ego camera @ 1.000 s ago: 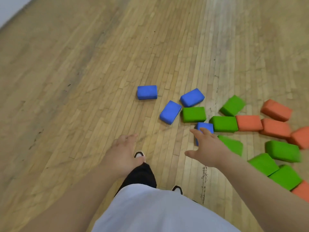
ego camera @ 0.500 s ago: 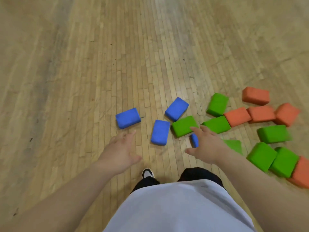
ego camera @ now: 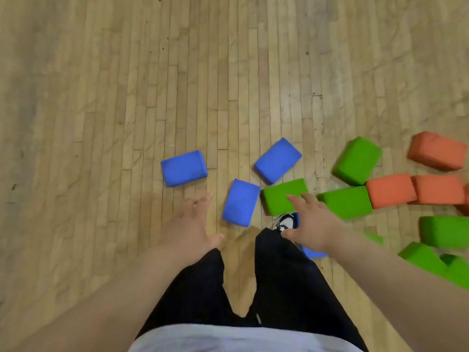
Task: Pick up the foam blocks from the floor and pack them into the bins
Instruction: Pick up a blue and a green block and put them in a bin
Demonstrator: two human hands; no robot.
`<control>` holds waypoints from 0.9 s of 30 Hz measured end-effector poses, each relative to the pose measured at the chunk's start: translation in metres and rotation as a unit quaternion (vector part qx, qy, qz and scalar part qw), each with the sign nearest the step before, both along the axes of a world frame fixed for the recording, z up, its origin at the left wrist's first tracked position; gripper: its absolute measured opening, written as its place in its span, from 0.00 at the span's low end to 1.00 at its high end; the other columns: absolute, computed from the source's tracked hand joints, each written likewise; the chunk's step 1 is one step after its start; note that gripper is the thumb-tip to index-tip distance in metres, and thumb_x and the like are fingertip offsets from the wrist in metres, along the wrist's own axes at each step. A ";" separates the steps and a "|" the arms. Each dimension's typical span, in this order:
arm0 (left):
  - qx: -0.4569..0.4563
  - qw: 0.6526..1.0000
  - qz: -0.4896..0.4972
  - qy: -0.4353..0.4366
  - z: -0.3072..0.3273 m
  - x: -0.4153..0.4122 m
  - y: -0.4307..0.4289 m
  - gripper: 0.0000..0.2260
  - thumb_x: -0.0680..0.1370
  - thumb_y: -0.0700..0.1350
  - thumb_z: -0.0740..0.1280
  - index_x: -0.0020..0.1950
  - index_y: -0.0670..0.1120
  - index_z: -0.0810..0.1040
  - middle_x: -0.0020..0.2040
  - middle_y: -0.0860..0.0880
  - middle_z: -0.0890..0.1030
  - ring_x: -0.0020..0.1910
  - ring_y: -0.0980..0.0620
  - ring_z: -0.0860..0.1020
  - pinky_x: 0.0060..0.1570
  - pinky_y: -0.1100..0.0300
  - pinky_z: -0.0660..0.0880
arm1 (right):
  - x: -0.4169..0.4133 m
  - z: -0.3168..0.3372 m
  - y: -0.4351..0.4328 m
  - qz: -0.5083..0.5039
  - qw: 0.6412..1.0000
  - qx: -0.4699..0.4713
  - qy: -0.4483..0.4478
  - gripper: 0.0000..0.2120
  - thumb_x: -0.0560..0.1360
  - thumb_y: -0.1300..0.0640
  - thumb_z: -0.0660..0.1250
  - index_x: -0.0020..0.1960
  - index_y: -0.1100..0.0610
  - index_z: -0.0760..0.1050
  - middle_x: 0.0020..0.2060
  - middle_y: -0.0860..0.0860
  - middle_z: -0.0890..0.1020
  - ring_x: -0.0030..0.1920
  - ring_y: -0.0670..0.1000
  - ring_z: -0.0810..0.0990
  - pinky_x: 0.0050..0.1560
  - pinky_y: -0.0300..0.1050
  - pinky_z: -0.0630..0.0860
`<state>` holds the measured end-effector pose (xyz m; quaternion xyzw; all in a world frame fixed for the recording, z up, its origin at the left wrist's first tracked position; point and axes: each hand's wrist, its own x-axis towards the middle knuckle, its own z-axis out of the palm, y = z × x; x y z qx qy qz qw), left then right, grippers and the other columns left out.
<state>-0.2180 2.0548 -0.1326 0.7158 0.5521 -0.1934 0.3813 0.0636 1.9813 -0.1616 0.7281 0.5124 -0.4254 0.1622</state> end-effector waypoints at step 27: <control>-0.260 0.965 0.039 0.005 -0.511 0.039 0.079 0.51 0.64 0.62 0.73 0.71 0.82 0.37 0.64 0.50 0.75 0.64 0.45 0.74 0.66 0.46 0.73 | -0.025 -0.519 0.030 -0.363 0.913 -0.052 0.178 0.55 0.73 0.52 0.78 0.83 0.41 0.40 0.68 0.41 0.77 0.61 0.44 0.79 0.57 0.38 0.72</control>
